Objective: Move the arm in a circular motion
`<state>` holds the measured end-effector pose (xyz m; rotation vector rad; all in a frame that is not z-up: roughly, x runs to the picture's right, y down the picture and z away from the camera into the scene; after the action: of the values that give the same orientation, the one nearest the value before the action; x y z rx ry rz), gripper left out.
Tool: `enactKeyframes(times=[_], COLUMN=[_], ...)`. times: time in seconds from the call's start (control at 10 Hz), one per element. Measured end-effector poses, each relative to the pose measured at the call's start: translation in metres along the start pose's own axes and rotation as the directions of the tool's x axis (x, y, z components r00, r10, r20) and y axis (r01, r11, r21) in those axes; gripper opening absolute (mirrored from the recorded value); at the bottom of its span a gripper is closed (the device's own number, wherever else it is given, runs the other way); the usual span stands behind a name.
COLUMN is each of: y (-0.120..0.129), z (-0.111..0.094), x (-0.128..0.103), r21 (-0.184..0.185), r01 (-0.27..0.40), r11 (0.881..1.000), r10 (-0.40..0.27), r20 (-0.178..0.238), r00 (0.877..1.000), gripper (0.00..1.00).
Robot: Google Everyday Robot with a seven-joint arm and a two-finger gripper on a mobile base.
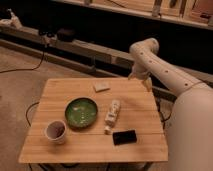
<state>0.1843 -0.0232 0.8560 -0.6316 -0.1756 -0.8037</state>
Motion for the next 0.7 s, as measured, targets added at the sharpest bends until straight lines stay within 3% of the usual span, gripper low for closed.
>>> enactKeyframes(times=[0.2, 0.4, 0.6, 0.7], y=[-0.06, -0.092, -0.101, -0.088], z=[-0.006, -0.017, -0.029, -0.037], x=[-0.046, -0.093, -0.15, -0.189], r21=[0.025, 0.058, 0.091, 0.118], r01=[0.134, 0.241, 0.317, 0.347], r11=[0.991, 0.969, 0.944, 0.931], r10=[-0.134, -0.24, -0.316, -0.347], r20=[0.004, -0.011, -0.026, -0.022], r00=[0.991, 0.971, 0.949, 0.938], gripper=[0.8, 0.8, 0.8, 0.8])
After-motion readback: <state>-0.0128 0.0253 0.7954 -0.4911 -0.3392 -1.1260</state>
